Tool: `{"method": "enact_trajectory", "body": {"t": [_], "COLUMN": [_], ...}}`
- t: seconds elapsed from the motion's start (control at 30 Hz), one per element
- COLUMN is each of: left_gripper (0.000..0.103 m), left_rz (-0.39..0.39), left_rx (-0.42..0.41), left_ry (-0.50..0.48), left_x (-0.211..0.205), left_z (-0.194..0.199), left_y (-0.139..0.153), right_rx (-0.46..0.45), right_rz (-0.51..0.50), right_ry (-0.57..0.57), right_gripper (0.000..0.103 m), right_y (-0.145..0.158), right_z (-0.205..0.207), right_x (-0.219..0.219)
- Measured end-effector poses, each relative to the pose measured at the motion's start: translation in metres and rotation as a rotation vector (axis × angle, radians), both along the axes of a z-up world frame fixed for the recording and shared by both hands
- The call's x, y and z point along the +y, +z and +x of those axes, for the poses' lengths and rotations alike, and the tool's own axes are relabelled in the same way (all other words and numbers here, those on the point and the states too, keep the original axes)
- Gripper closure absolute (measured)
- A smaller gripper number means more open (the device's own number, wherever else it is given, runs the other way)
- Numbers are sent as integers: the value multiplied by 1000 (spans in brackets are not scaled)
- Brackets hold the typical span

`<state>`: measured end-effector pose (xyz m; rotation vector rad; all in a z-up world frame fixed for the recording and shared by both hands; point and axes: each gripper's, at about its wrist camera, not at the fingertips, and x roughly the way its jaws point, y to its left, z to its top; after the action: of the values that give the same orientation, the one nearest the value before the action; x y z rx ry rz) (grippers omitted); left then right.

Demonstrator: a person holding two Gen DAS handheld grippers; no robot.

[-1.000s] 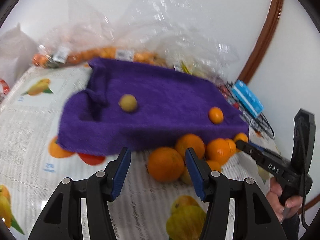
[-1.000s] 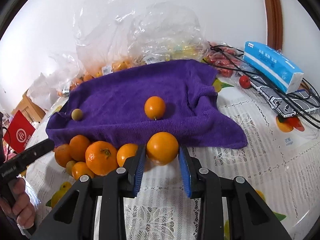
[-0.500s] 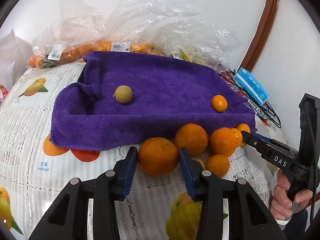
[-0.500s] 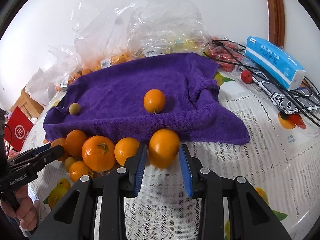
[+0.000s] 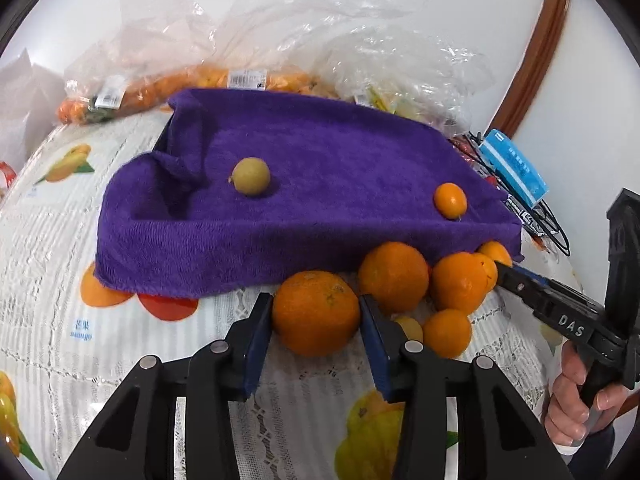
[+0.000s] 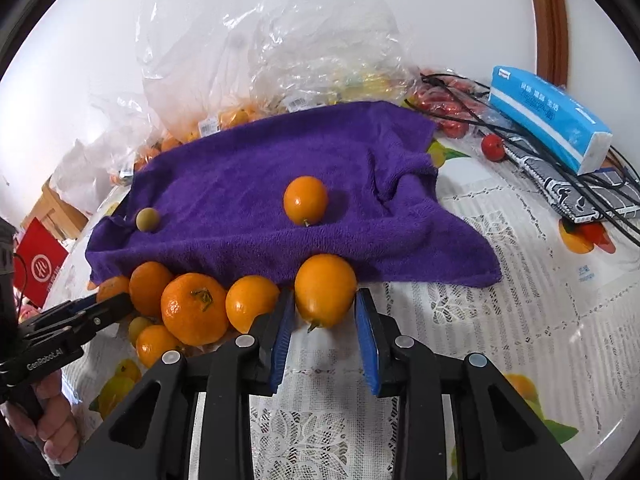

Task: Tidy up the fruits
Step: 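Grasp another orange from the row with each tool, then lift the held oranges toward the purple towel with both tools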

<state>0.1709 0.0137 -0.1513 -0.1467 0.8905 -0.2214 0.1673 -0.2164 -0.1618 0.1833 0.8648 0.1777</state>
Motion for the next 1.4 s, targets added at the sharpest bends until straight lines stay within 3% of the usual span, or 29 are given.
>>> {"method": "enact_trajectory", "body": {"t": [0.13, 0.5, 0.93, 1.4], "left_gripper": [61, 62, 62, 62], "left_rz": [21, -29, -98, -55], "left_rx": [-1, -24, -91, -128], "left_ry": [-2, 3, 22, -6], "left_x": [-4, 4, 15, 7], "left_z": [0, -4, -12, -18], "left_y": [-2, 0, 13, 15], "right_rx": [24, 26, -97, -196], "right_rz": [-30, 18, 66, 129], "right_ry": [10, 3, 42, 77], "right_gripper": [70, 71, 71, 71], "right_y": [-3, -4, 13, 29], "right_z": [3, 3, -11, -23], "right_x": [6, 1, 0, -2]}}
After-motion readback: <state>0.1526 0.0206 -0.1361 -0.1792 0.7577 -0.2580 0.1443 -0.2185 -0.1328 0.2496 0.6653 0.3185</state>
